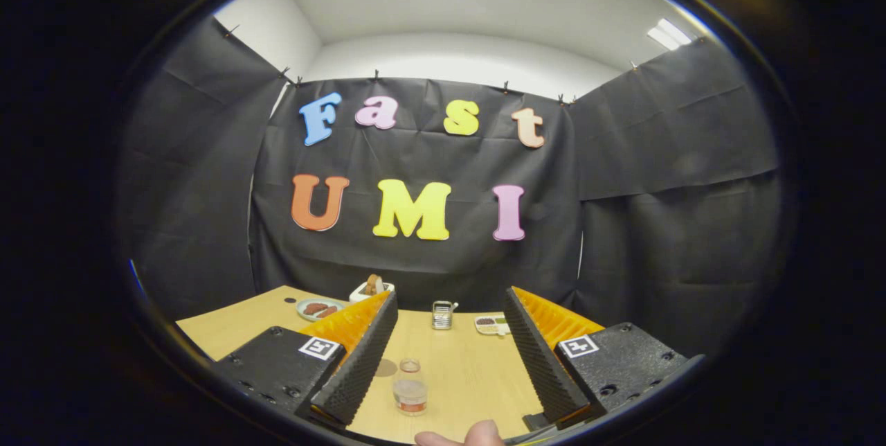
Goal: Take the bottle from table, then pour the juice into the cup, finally place the bottle on the coaster
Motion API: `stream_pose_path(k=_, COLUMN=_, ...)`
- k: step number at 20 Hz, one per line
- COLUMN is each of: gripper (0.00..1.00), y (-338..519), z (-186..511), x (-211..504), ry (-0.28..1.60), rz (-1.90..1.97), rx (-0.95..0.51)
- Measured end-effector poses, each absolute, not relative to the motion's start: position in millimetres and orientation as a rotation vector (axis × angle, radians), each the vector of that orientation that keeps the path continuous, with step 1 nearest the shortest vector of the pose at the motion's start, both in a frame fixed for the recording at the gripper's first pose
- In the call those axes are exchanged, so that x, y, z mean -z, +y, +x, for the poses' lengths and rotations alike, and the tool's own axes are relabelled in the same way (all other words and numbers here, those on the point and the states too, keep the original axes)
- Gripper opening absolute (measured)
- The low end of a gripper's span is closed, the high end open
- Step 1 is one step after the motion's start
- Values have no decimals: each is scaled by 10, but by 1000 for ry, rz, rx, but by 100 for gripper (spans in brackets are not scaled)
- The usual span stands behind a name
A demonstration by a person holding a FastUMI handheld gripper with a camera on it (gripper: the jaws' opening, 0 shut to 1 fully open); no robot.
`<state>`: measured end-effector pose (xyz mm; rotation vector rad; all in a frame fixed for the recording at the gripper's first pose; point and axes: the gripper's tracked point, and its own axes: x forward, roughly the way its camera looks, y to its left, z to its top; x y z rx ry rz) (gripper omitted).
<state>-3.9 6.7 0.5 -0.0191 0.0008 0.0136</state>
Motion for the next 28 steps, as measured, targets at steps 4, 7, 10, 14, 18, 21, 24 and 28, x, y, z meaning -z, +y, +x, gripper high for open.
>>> stream_pose_path(k=4, gripper=99, y=84, z=-47, x=-8, ry=-3, rz=-26, rx=-13)
stream_pose_path(k=7, gripper=99, y=102, z=-45, x=1, ry=-2, rz=-26, rx=-19)
stream_pose_path(k=10, gripper=99, y=111, z=-44, x=15, ry=-1, rz=-26, rx=-21)
stream_pose_path(k=14, gripper=99, y=136, z=-18, x=97, ry=18, rz=-28, rx=-30)
stream_pose_path(k=18, gripper=99, y=129, z=35, x=168, ry=17, rz=-27, rx=-31)
stream_pose_path(k=21, gripper=99, y=234, z=111, x=356, ry=36, rz=-21, rx=-71)
stream_pose_path(k=24, gripper=99, y=317, z=173, x=696, ry=75, rz=-10, rx=-103)
stream_pose_path(k=28, gripper=99, y=485, z=218, x=1311, ry=150, rz=-23, rx=-139)
